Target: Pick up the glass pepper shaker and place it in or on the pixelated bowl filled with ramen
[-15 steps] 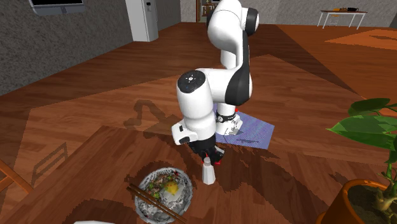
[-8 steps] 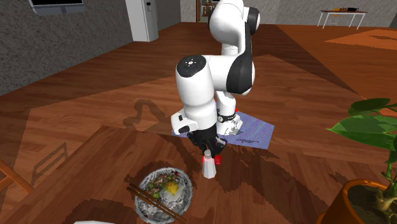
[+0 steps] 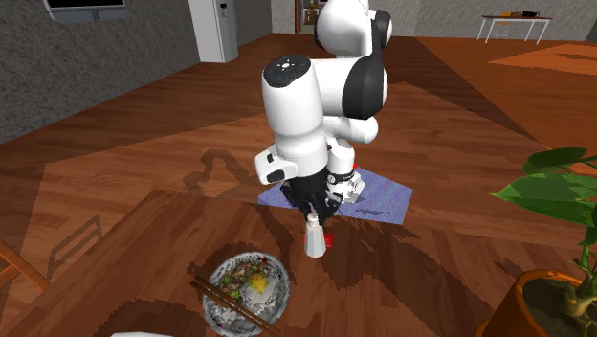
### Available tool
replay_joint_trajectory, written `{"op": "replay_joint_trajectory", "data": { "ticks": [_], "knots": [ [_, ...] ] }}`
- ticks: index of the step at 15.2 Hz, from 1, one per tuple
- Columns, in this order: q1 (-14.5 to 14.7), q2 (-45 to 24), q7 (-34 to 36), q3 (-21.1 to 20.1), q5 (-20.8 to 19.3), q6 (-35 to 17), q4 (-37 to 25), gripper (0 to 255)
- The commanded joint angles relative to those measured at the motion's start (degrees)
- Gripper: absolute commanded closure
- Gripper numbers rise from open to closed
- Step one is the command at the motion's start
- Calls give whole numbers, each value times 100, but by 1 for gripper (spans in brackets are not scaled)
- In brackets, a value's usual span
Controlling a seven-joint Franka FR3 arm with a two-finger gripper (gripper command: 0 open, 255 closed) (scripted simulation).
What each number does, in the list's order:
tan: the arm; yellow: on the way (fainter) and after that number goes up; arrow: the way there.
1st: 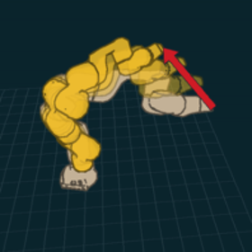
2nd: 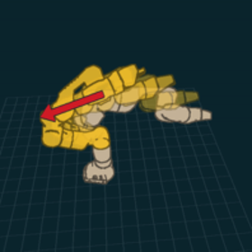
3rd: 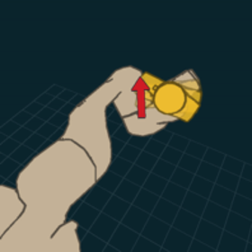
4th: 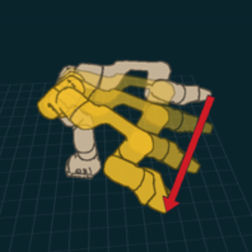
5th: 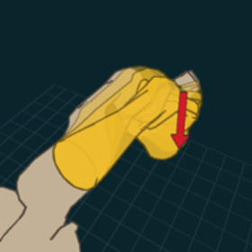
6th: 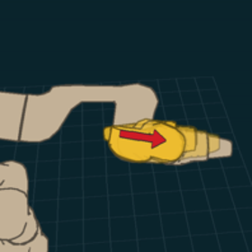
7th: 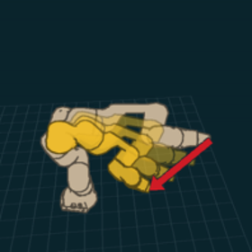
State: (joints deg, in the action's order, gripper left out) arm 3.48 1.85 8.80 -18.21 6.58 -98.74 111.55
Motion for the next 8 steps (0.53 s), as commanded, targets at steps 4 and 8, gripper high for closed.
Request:
{"op": "replay_joint_trajectory", "data": {
  "ticks": [4,8],
  "knots": [
    [-5,37,31,6,4,390,-354,255],
    [-9,53,54,12,4,694,-644,255]
  ]
}}
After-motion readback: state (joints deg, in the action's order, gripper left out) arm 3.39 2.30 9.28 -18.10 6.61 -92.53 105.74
